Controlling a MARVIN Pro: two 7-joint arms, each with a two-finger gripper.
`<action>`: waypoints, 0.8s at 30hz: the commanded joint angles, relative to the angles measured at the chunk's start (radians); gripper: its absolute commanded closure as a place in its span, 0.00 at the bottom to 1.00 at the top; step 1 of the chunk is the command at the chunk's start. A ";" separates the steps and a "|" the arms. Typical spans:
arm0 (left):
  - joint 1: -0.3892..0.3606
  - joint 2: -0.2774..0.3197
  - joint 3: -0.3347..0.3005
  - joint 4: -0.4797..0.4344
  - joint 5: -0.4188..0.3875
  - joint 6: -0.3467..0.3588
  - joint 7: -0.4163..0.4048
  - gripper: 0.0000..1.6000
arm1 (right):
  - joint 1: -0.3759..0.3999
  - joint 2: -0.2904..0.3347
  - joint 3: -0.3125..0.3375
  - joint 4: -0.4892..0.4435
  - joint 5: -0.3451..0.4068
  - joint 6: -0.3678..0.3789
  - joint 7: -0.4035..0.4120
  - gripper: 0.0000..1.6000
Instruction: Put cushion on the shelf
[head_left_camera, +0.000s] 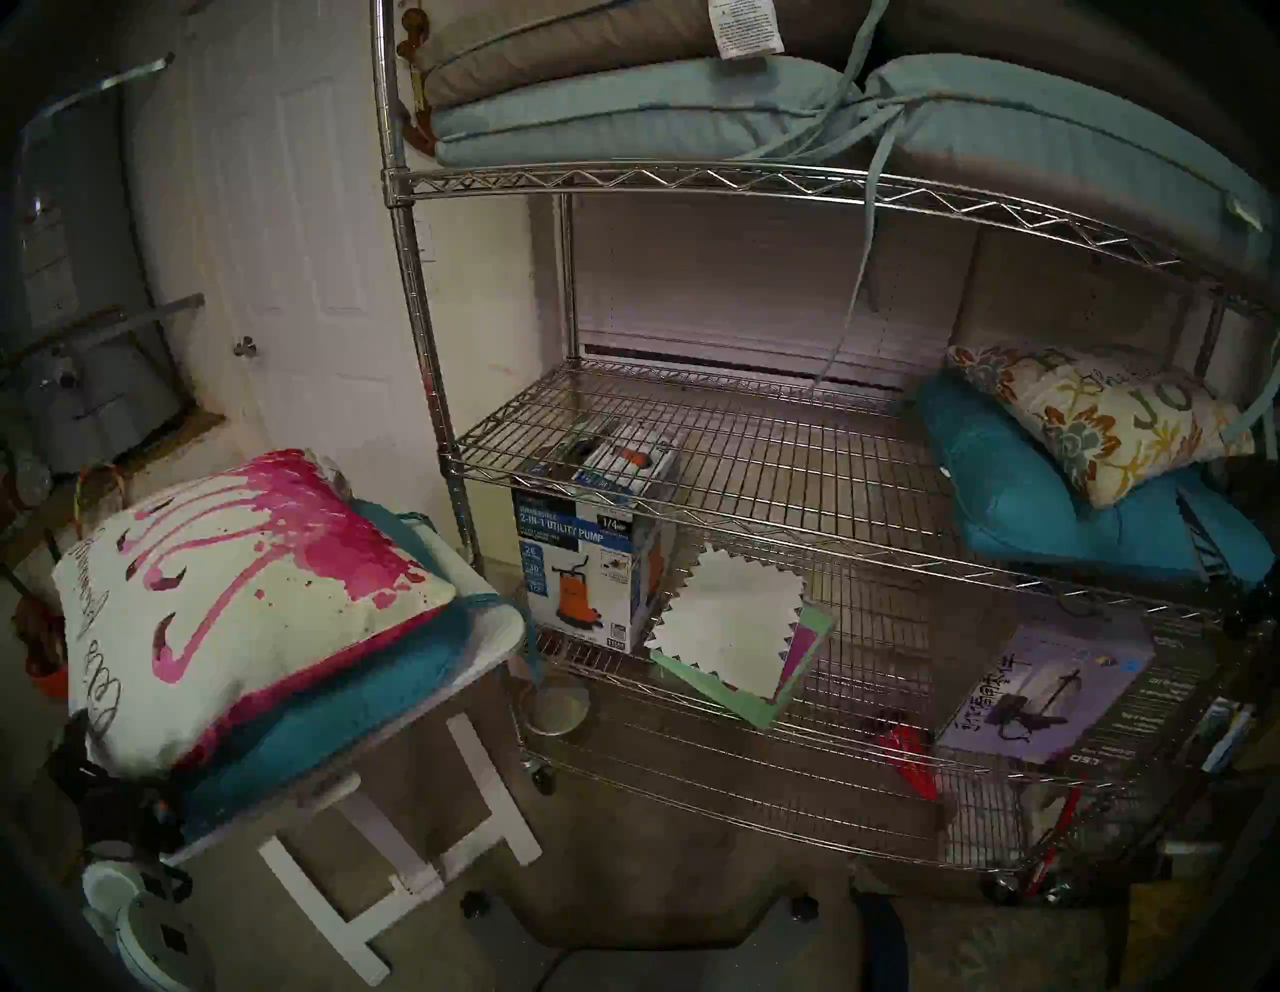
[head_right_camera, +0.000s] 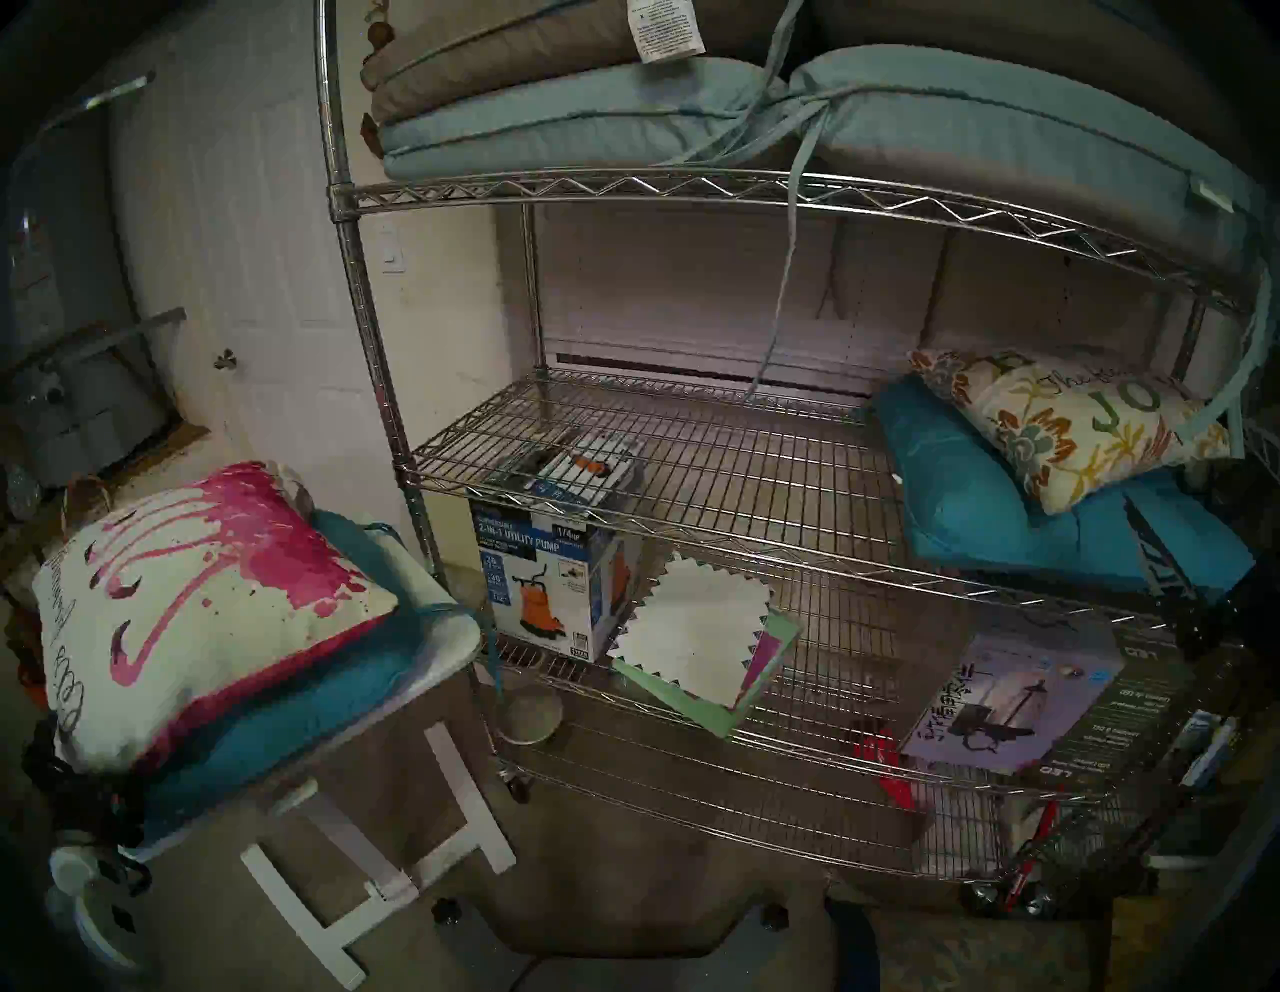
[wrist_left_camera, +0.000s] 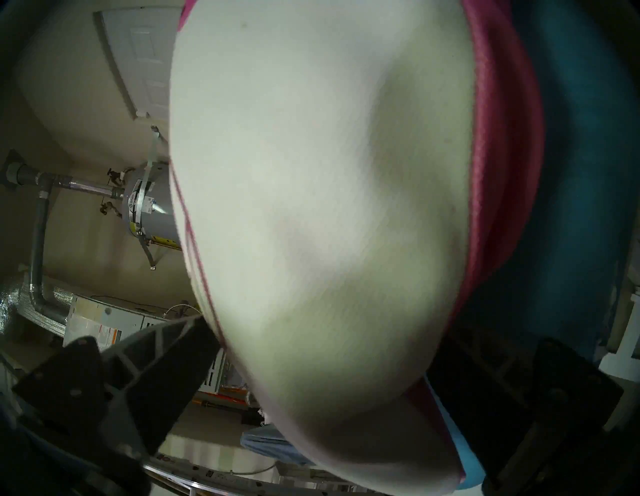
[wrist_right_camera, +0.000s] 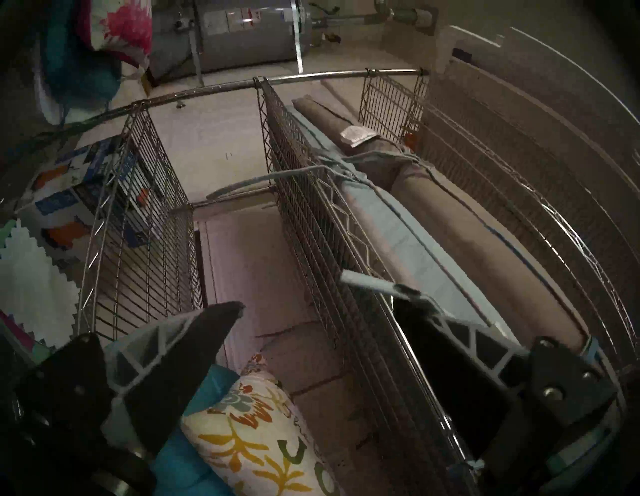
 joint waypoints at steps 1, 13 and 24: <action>0.002 0.000 -0.005 -0.020 -0.003 -0.005 0.003 0.00 | -0.058 -0.040 0.001 -0.048 0.078 -0.068 0.044 0.00; -0.002 -0.003 -0.006 -0.019 0.000 -0.007 0.001 0.00 | -0.217 -0.106 -0.033 -0.154 0.127 -0.161 -0.022 0.00; -0.004 -0.005 -0.008 -0.019 0.002 -0.009 -0.001 0.00 | -0.345 -0.115 -0.110 -0.194 0.073 -0.284 -0.113 0.00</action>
